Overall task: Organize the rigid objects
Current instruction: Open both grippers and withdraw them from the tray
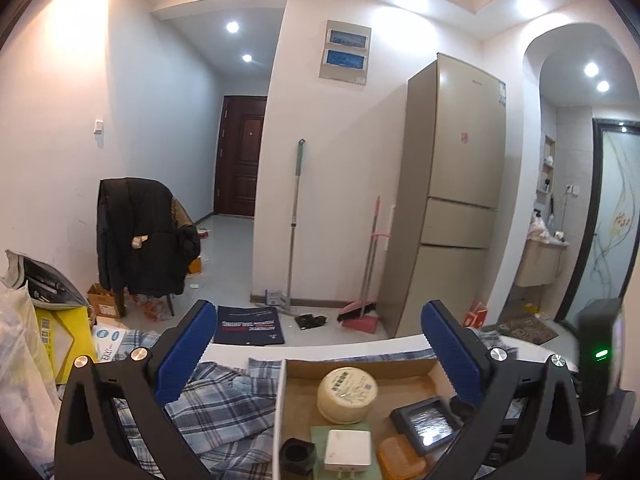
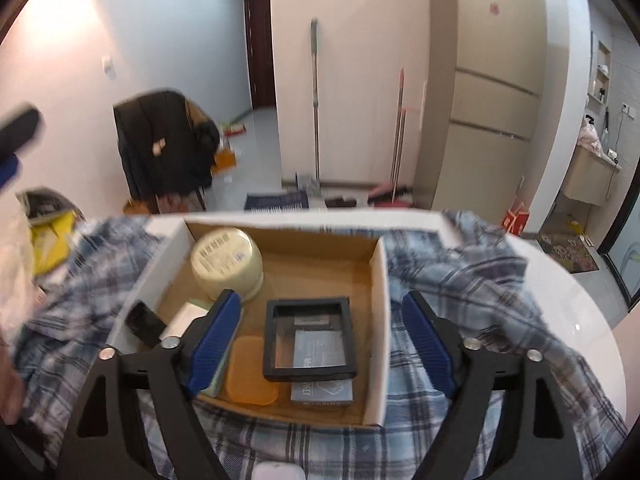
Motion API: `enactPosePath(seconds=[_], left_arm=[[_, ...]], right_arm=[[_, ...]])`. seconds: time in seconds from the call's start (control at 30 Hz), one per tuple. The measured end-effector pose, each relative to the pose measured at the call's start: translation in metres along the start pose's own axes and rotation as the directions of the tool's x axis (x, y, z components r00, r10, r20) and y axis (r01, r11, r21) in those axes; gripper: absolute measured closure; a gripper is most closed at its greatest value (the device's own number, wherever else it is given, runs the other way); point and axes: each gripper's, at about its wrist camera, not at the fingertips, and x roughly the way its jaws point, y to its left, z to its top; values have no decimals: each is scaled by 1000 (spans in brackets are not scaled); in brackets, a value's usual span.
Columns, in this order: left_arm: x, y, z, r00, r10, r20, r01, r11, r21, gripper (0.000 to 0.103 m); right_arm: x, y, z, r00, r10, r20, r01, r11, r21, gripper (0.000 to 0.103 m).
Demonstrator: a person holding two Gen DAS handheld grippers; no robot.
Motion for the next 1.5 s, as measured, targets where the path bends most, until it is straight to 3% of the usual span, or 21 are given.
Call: enactPosePath(seconds=[0.2, 0.33, 0.47, 0.53, 0.73, 0.87, 1.0, 1.2, 1.5], left_arm=[[-41, -14, 23, 994, -50, 100, 48, 999, 18, 0], [-81, -33, 38, 984, -39, 174, 28, 997, 69, 0], [-129, -45, 52, 962, -192, 192, 179, 980, 83, 0], [-151, -50, 57, 959, -223, 177, 210, 974, 89, 0], [-217, -50, 50, 960, -159, 233, 138, 985, 103, 0], [-249, -47, 29, 961, -106, 257, 80, 991, 109, 0], [-259, -31, 8, 958, -184, 219, 181, 983, 34, 0], [-251, -24, -9, 972, -162, 168, 162, 987, 9, 0], [-232, -27, -34, 980, -184, 71, 185, 983, -10, 0]], right_arm=[[-68, -11, 3, 993, 12, 119, -18, 999, 47, 9], [-122, -15, -1, 978, 35, 206, -42, 999, 25, 9], [-176, -14, -10, 957, 23, 290, -16, 1000, -26, 9], [-198, -13, -16, 946, 14, 324, 0, 999, -42, 9], [-248, -9, -43, 904, 19, 427, 6, 998, -57, 9], [-256, -4, -54, 913, 34, 407, -10, 998, -61, 17], [-252, -7, -64, 932, 51, 359, -38, 998, -42, 25], [-247, -18, -76, 948, 24, 317, -26, 1000, 3, 25], [-231, -11, -97, 967, -7, 254, 12, 1000, -18, 25]])
